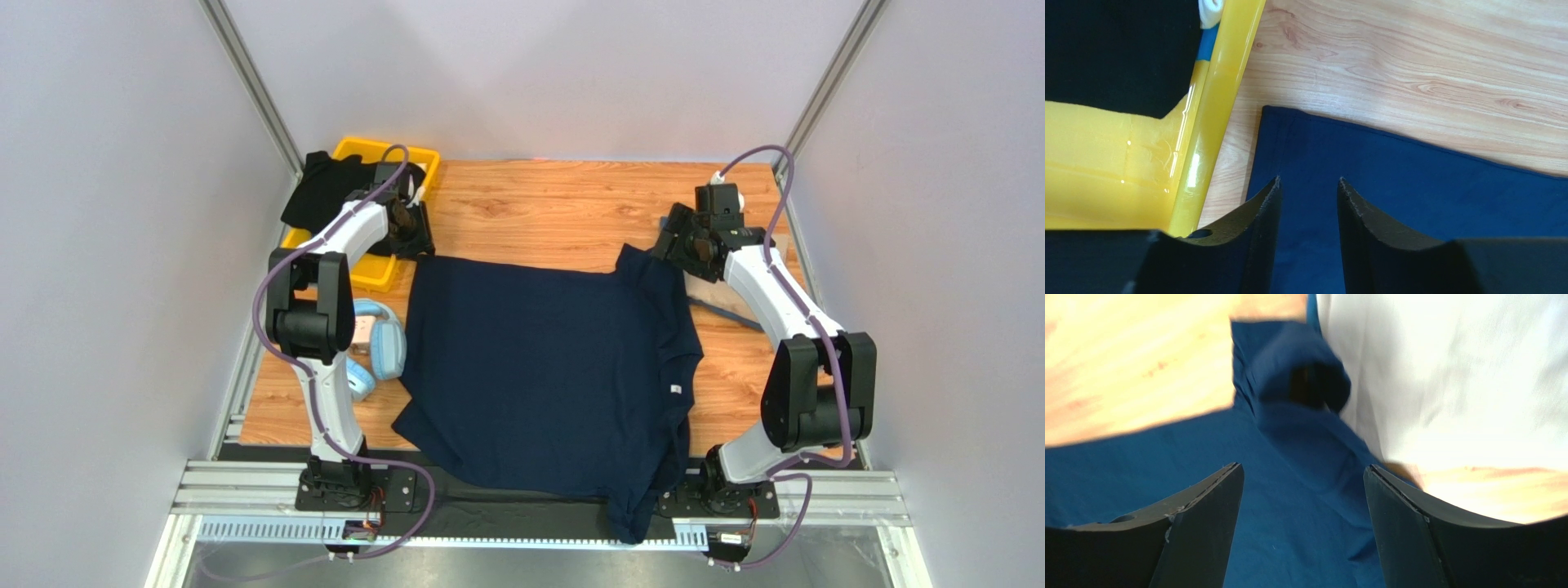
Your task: Fold and stack the t-shirts
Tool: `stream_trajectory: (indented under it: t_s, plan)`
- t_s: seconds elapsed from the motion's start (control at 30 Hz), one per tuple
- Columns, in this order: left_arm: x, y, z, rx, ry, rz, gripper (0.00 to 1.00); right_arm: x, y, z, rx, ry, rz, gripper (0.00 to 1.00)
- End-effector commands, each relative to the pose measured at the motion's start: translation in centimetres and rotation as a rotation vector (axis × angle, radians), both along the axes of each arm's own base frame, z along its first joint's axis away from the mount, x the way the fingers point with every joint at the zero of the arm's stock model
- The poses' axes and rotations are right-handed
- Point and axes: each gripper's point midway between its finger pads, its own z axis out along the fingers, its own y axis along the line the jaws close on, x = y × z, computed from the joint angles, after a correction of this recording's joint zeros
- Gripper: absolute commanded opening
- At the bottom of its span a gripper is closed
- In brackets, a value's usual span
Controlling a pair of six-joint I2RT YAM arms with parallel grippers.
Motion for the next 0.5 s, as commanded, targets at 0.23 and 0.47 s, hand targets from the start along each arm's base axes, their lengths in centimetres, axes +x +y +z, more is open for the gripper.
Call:
stream_trajectory:
  t_s: [0.23, 0.47]
  plan:
    - [0.5, -0.2, 1.1, -0.008, -0.029, -0.021, 0.47, 5.8, -0.6, 3.6, -0.038, -0.108, -0.041, 0.77]
    - [0.5, -0.4, 0.6, -0.008, -0.016, -0.031, 0.47, 5.9, -0.8, 2.4, -0.050, -0.048, -0.050, 0.77]
